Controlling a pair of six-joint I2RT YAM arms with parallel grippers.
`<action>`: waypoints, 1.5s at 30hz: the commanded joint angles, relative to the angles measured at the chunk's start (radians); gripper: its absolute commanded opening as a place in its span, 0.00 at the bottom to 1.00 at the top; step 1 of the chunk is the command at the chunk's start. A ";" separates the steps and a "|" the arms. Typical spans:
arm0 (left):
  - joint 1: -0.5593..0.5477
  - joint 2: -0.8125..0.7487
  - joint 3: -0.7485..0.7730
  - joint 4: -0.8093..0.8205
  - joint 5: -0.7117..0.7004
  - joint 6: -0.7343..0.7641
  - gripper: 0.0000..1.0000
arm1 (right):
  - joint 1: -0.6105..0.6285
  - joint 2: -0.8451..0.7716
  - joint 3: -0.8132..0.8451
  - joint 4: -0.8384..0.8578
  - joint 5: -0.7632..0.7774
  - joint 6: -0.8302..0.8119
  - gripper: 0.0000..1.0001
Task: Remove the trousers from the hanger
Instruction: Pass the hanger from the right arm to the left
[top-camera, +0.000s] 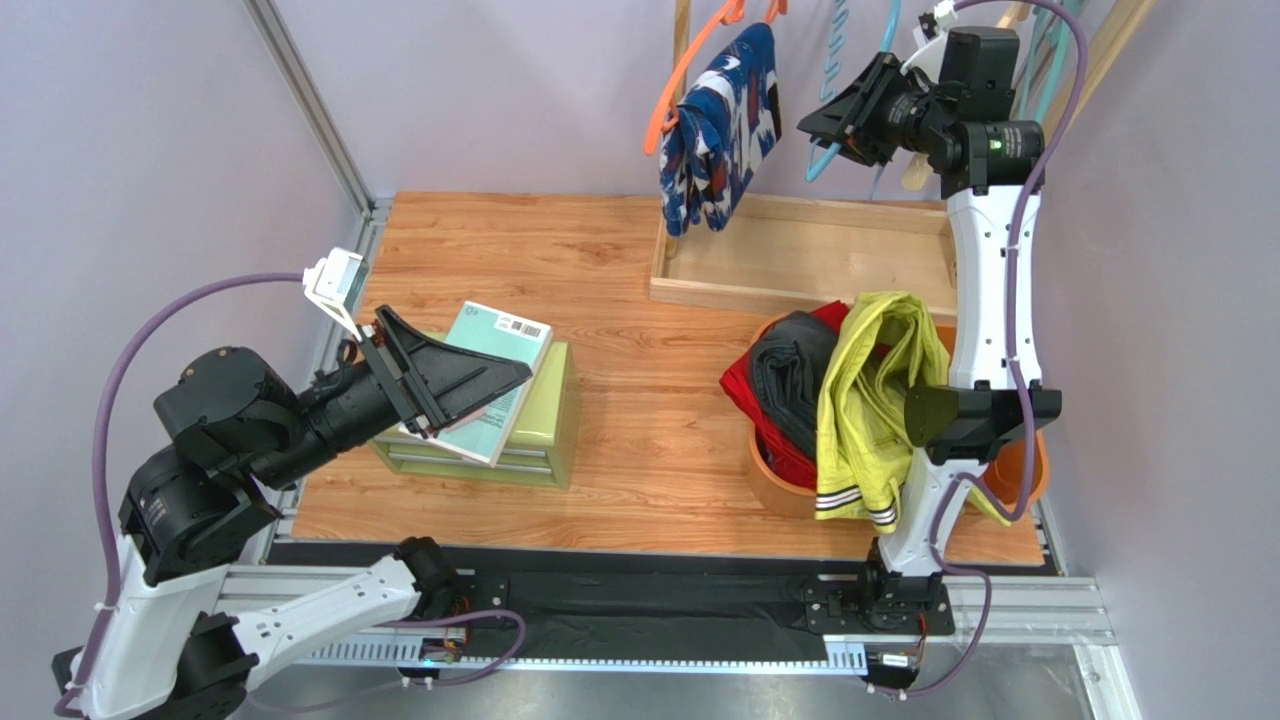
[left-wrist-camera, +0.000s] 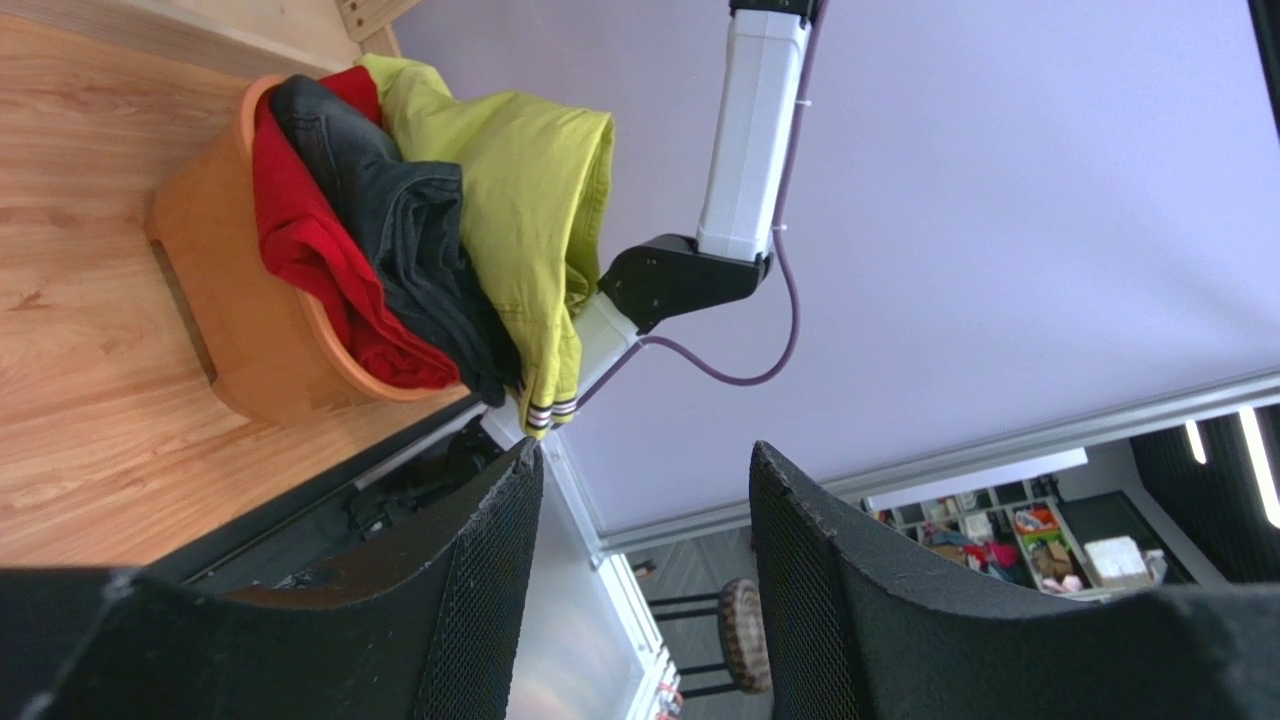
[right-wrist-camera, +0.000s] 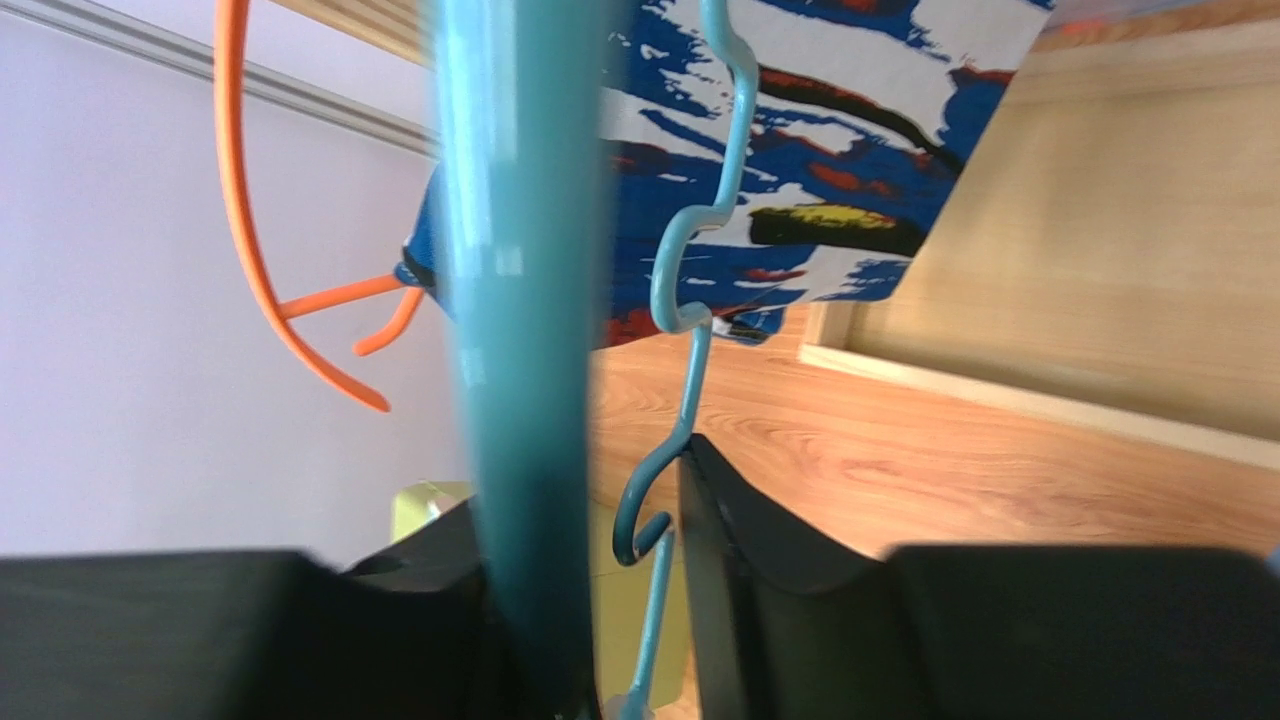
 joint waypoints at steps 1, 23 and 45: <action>-0.002 0.018 0.035 0.006 0.006 0.033 0.59 | -0.029 0.004 -0.041 0.125 -0.007 0.042 0.41; -0.002 0.044 0.008 0.069 0.056 0.016 0.59 | -0.066 -0.097 -0.100 0.117 -0.027 -0.019 0.00; -0.004 0.532 0.276 0.670 0.371 -0.143 0.65 | 0.218 -0.804 -0.633 -0.229 0.016 -0.240 0.00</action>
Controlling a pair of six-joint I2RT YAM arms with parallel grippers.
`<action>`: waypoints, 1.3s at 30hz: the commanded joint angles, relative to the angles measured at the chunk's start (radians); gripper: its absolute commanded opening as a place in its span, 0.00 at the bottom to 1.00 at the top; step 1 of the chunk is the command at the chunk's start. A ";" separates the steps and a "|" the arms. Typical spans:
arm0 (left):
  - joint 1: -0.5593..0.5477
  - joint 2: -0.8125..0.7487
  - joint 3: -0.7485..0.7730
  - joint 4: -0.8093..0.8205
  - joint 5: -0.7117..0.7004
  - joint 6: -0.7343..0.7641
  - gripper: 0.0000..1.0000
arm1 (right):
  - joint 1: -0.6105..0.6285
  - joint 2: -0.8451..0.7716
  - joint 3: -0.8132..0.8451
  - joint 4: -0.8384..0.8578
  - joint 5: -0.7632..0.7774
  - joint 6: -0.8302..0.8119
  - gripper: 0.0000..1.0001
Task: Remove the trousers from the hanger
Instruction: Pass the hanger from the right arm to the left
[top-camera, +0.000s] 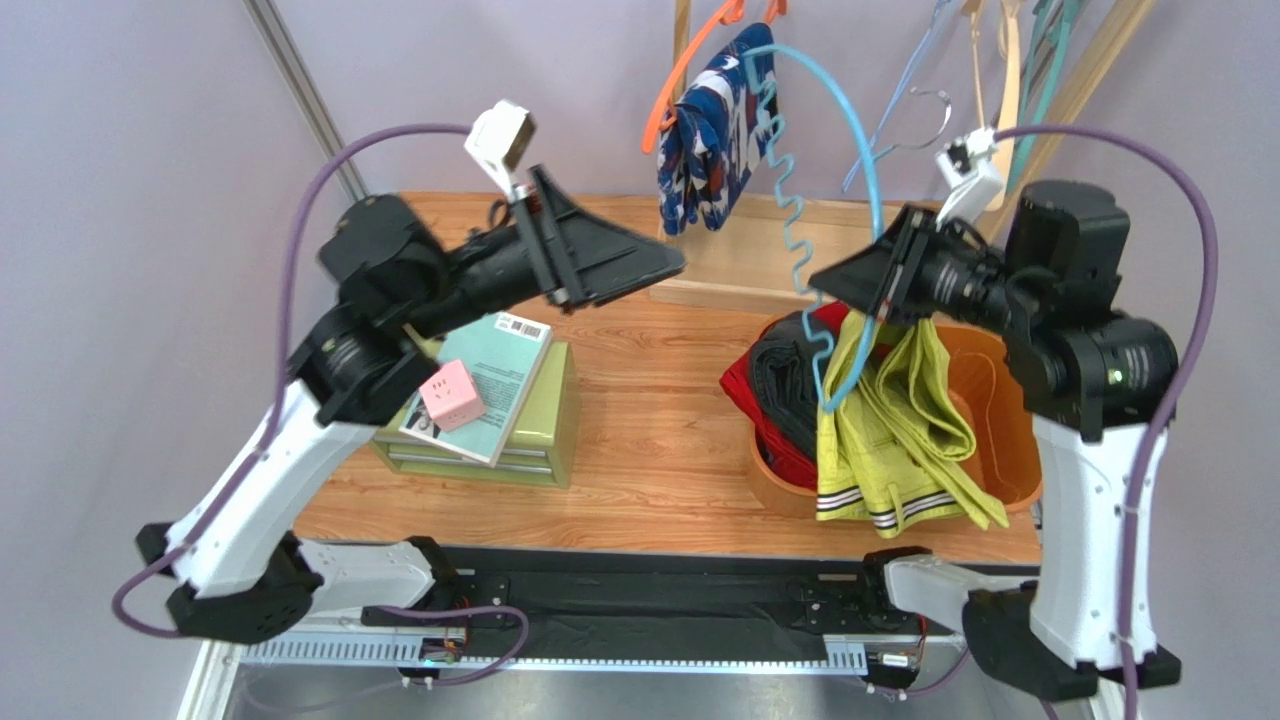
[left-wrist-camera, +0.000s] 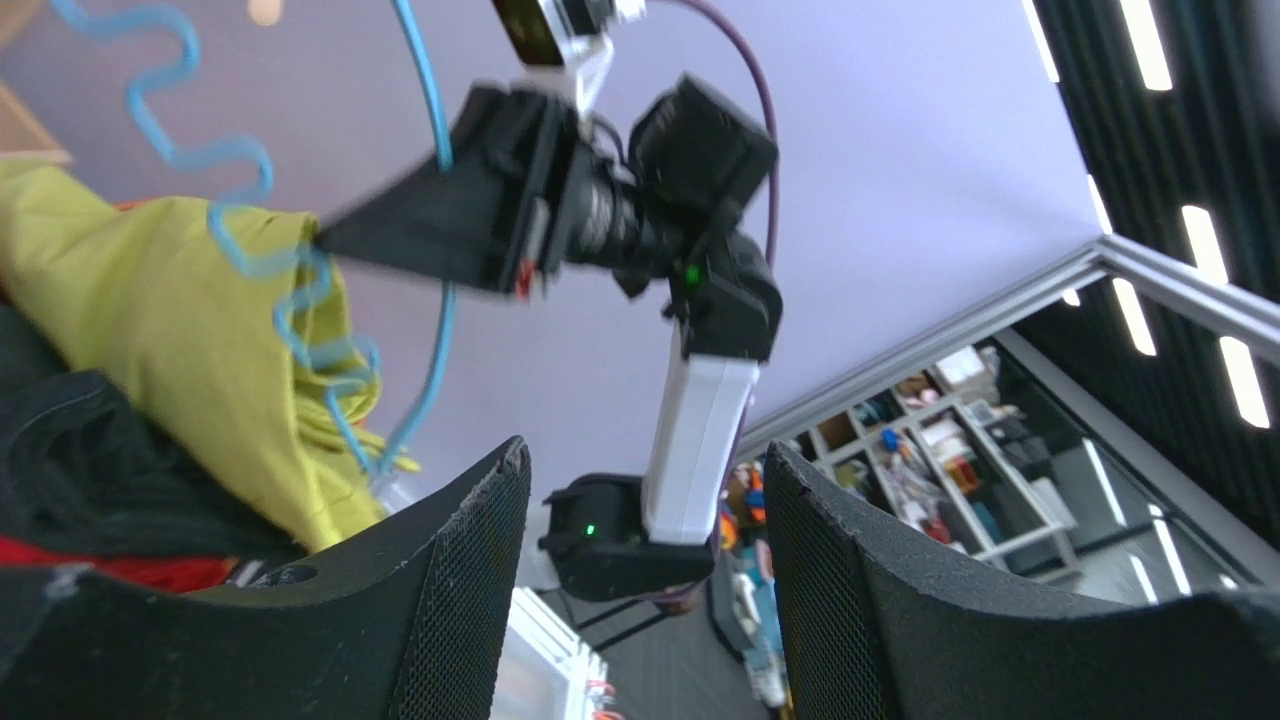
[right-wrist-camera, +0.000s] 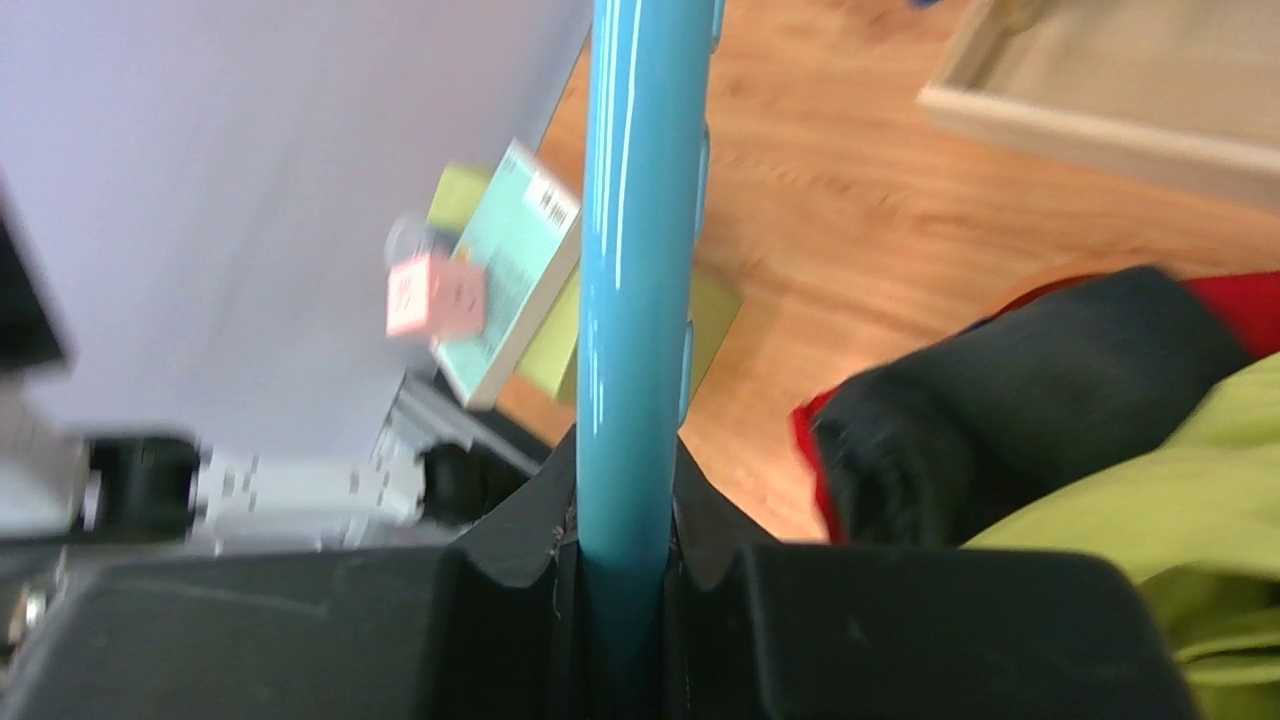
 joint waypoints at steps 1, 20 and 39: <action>-0.010 0.132 0.088 0.210 0.088 -0.115 0.65 | 0.164 -0.101 -0.088 -0.098 0.085 -0.046 0.00; -0.109 -0.035 -0.192 -0.138 -0.308 -0.293 0.67 | 0.947 -0.097 -0.155 -0.035 0.634 0.085 0.00; -0.109 -0.135 -0.353 -0.163 -0.449 -0.385 0.36 | 1.312 0.010 -0.073 0.003 0.736 0.042 0.00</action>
